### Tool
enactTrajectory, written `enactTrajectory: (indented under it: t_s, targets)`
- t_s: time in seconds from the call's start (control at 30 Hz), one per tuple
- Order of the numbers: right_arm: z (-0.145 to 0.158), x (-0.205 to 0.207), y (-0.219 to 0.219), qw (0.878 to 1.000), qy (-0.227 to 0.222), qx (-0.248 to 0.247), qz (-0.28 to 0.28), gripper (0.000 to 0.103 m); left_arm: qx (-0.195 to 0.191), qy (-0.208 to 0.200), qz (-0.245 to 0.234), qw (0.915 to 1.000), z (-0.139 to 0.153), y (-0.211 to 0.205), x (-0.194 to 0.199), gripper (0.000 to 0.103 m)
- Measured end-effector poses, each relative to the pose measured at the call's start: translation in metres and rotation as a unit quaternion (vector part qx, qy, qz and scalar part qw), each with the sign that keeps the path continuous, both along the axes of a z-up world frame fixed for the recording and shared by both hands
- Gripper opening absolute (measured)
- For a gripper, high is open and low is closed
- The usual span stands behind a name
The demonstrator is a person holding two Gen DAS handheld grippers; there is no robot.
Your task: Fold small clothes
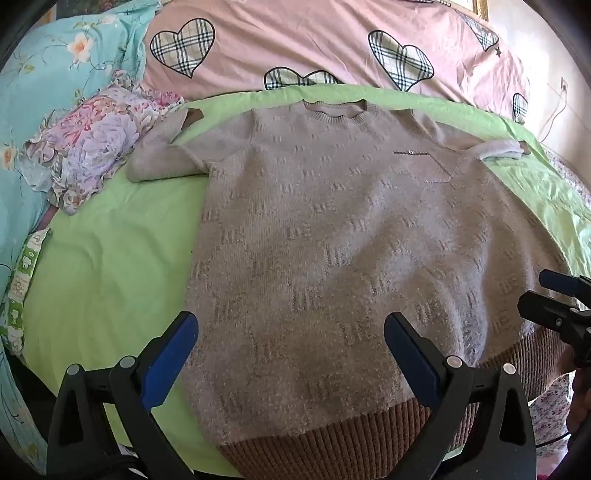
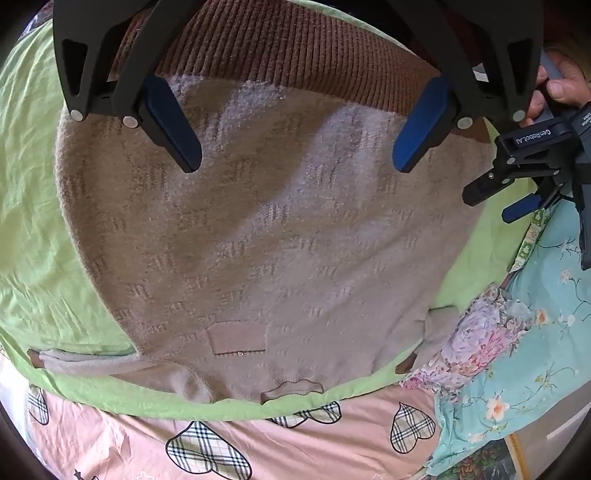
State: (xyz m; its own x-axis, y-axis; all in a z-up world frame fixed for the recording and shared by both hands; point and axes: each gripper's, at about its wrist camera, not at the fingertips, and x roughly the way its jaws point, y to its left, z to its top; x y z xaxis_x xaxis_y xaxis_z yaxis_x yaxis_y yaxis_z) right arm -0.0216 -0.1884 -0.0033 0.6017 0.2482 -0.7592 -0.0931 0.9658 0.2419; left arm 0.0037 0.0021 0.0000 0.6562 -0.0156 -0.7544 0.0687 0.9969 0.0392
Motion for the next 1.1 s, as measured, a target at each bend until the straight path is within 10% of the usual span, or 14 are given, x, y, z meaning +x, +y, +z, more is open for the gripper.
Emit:
enactTrajectory:
  t_s: [1.1]
  targets:
    - [0.001, -0.003, 0.01, 0.999, -0.03, 0.006, 0.01, 0.103, 0.002, -0.008, -0.02, 0.9998, 0.002, -0.009, -0.009, 0.101]
